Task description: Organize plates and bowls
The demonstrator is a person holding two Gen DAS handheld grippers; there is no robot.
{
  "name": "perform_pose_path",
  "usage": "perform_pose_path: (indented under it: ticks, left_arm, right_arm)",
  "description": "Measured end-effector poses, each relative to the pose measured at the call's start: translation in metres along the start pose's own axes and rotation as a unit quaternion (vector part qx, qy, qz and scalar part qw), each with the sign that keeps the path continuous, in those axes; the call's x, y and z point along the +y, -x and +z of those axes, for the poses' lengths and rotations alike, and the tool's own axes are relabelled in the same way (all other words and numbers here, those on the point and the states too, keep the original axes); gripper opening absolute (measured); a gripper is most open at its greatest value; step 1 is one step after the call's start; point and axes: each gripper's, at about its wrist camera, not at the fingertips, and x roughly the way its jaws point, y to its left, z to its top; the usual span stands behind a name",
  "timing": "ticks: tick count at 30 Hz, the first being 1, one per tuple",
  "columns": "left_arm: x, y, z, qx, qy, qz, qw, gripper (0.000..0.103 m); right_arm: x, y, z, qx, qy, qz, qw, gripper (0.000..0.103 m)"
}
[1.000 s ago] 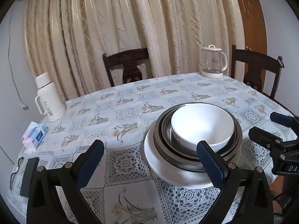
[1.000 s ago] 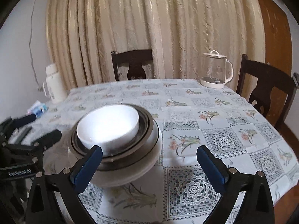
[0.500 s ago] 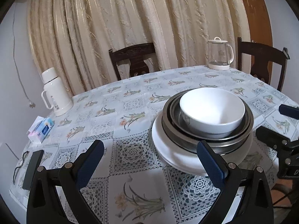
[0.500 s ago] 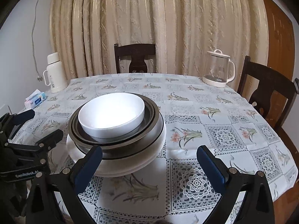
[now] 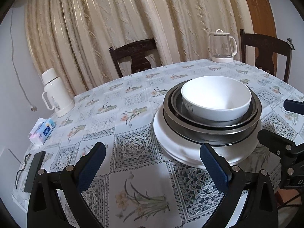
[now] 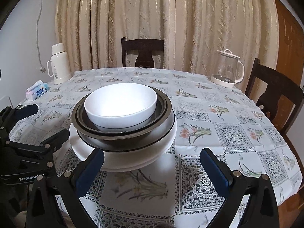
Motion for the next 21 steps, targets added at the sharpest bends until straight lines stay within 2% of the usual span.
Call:
perform_pose_path:
  ticks: [21]
  left_arm:
    - [-0.0094, -0.0046, -0.008, 0.01, -0.009, -0.006, 0.9999, 0.1]
  right_arm:
    - [0.0048, -0.0064, -0.0027, 0.01, -0.002, 0.022, 1.0, 0.103]
